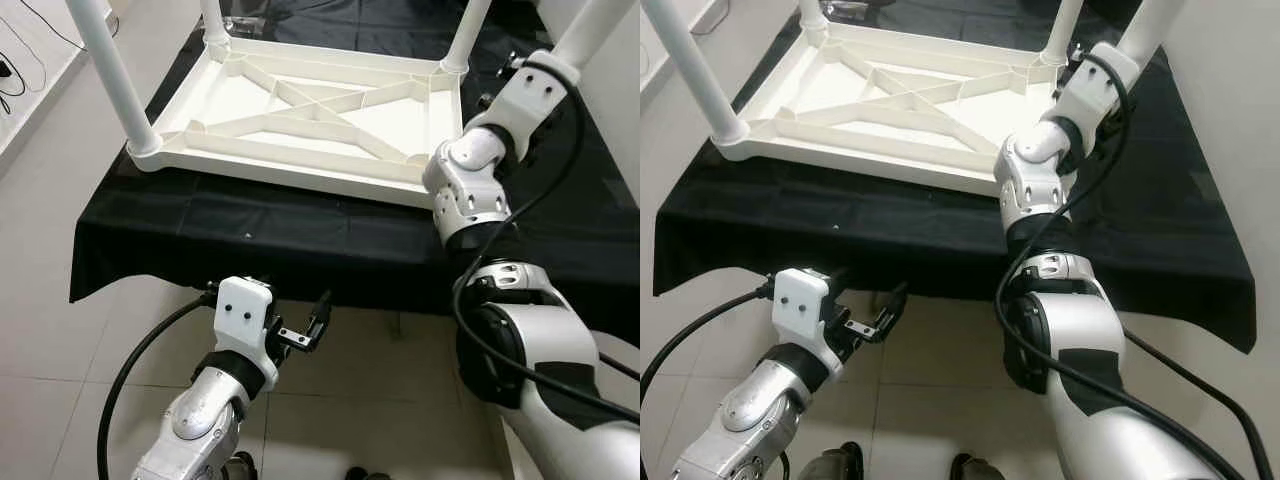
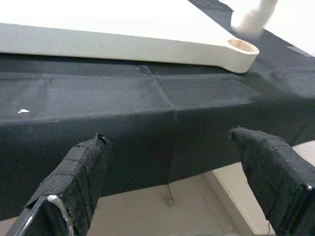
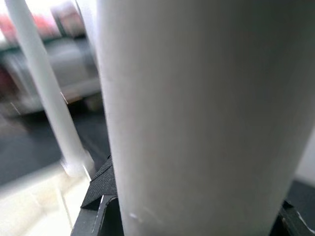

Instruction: Building children table

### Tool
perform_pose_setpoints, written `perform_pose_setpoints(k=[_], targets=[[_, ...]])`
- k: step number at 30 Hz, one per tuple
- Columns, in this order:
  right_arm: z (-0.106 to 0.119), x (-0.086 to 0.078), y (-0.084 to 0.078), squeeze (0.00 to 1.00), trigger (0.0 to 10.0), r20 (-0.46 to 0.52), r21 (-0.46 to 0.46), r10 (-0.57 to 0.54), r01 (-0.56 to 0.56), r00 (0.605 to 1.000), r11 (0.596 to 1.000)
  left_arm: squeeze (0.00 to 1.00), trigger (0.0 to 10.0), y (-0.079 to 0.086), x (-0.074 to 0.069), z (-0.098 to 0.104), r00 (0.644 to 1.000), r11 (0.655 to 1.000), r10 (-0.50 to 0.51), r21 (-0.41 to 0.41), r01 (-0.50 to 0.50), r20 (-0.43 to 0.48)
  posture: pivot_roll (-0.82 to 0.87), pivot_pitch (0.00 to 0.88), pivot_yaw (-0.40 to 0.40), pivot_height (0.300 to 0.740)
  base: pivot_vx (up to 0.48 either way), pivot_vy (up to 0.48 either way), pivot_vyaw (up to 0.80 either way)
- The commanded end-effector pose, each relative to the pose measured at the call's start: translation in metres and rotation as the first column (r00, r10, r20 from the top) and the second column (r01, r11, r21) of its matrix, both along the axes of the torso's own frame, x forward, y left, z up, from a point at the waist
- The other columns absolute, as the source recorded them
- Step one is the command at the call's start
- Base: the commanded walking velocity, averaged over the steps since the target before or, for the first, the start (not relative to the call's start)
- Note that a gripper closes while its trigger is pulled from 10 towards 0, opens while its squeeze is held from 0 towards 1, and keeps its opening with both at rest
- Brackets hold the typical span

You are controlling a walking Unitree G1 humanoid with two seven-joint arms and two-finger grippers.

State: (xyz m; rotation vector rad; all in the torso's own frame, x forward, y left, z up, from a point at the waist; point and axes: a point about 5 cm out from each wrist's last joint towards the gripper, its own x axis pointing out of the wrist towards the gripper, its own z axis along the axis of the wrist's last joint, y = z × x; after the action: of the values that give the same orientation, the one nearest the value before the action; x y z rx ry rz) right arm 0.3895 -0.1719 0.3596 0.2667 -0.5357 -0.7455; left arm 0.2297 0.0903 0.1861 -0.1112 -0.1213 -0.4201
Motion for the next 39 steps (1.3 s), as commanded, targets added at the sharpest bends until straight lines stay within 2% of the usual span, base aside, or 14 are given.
perform_pose_setpoints(k=[1,8,12,13,14,15,16,17,18,19,20,21,23,39], targets=[[0.012,-0.007,0.000,0.00,10.0,0.084,-0.038,0.023,-0.020,0.996,0.999,0.00,10.0,-0.002,-0.001,-0.004,1.000,1.000,-0.009,0.002,0.009,-0.013,0.10,0.229,-0.059,0.740,0.000,0.000,0.00],[0.014,-0.010,0.000,0.00,10.0,0.116,-0.075,0.075,-0.067,0.990,0.995,0.00,10.0,-0.001,0.003,-0.005,1.000,1.000,-0.004,0.003,0.004,-0.011,0.10,0.218,-0.055,0.740,0.000,0.000,0.00],[0.009,-0.007,0.005,0.00,10.0,0.123,-0.060,0.205,-0.199,0.971,0.978,0.00,10.0,-0.001,0.006,-0.006,1.000,1.000,0.002,0.024,-0.002,-0.005,0.09,0.209,-0.052,0.740,0.000,0.000,0.00],[0.004,-0.005,0.007,0.00,10.0,0.102,-0.044,0.247,-0.244,0.964,0.969,1.00,10.0,0.000,0.007,-0.005,1.000,0.999,0.009,0.048,-0.009,0.008,0.09,0.209,-0.052,0.740,0.000,0.000,0.00],[0.004,-0.005,0.007,0.00,10.0,0.102,-0.044,0.247,-0.244,0.964,0.969,1.00,10.0,0.000,0.007,-0.005,1.000,0.999,0.009,0.048,-0.009,0.008,0.09,0.209,-0.052,0.740,0.000,0.000,0.00],[-0.020,-0.003,0.022,0.00,10.0,0.062,-0.003,0.448,-0.449,0.892,0.893,1.00,10.0,0.004,0.020,-0.001,0.998,0.986,0.032,0.161,-0.040,0.054,0.09,0.187,-0.049,0.740,0.000,0.000,0.00],[-0.020,-0.003,0.022,0.00,10.0,0.062,-0.003,0.448,-0.449,0.892,0.893,1.00,10.0,0.004,0.020,-0.001,0.998,0.986,0.032,0.161,-0.040,0.054,0.09,0.187,-0.049,0.740,0.000,0.000,0.00],[-0.036,-0.005,0.034,0.00,10.0,0.051,0.030,0.580,-0.582,0.813,0.812,1.00,10.0,0.008,0.030,0.003,0.995,0.968,0.049,0.240,-0.070,0.091,0.09,0.187,-0.049,0.740,0.000,0.000,0.00],[-0.050,-0.011,0.046,0.00,10.0,0.057,0.059,0.694,-0.696,0.718,0.715,0.68,10.0,0.012,0.041,0.008,0.990,0.948,0.066,0.303,-0.102,0.126,0.09,0.182,-0.046,0.740,0.000,0.000,0.00],[-0.050,-0.011,0.046,0.00,10.0,0.057,0.059,0.694,-0.696,0.718,0.715,0.68,10.0,0.012,0.041,0.008,0.990,0.948,0.066,0.303,-0.102,0.126,0.09,0.182,-0.046,0.740,0.000,0.000,0.00],[-0.059,-0.017,0.056,0.00,10.0,0.055,0.055,0.763,-0.765,0.644,0.642,0.00,10.0,0.015,0.050,0.013,0.985,0.933,0.073,0.337,-0.123,0.156,0.09,0.181,-0.042,0.740,0.000,0.000,0.00],[-0.059,-0.017,0.056,0.00,10.0,0.055,0.055,0.763,-0.765,0.644,0.642,0.00,10.0,0.015,0.050,0.013,0.985,0.933,0.073,0.337,-0.123,0.156,0.09,0.181,-0.042,0.740,0.000,0.000,0.00],[-0.075,-0.028,0.069,0.00,10.0,0.028,0.041,0.835,-0.835,0.550,0.549,0.00,10.0,0.016,0.065,0.019,0.975,0.906,0.077,0.393,-0.156,0.208,0.09,0.179,-0.044,0.740,0.000,0.000,0.00],[-0.089,-0.052,0.084,0.00,10.0,0.039,0.066,0.924,-0.924,0.380,0.377,0.00,10.0,-0.009,0.087,0.011,0.986,0.919,-0.019,0.392,-0.048,0.165,0.09,0.187,-0.040,0.740,0.000,0.000,0.00]])
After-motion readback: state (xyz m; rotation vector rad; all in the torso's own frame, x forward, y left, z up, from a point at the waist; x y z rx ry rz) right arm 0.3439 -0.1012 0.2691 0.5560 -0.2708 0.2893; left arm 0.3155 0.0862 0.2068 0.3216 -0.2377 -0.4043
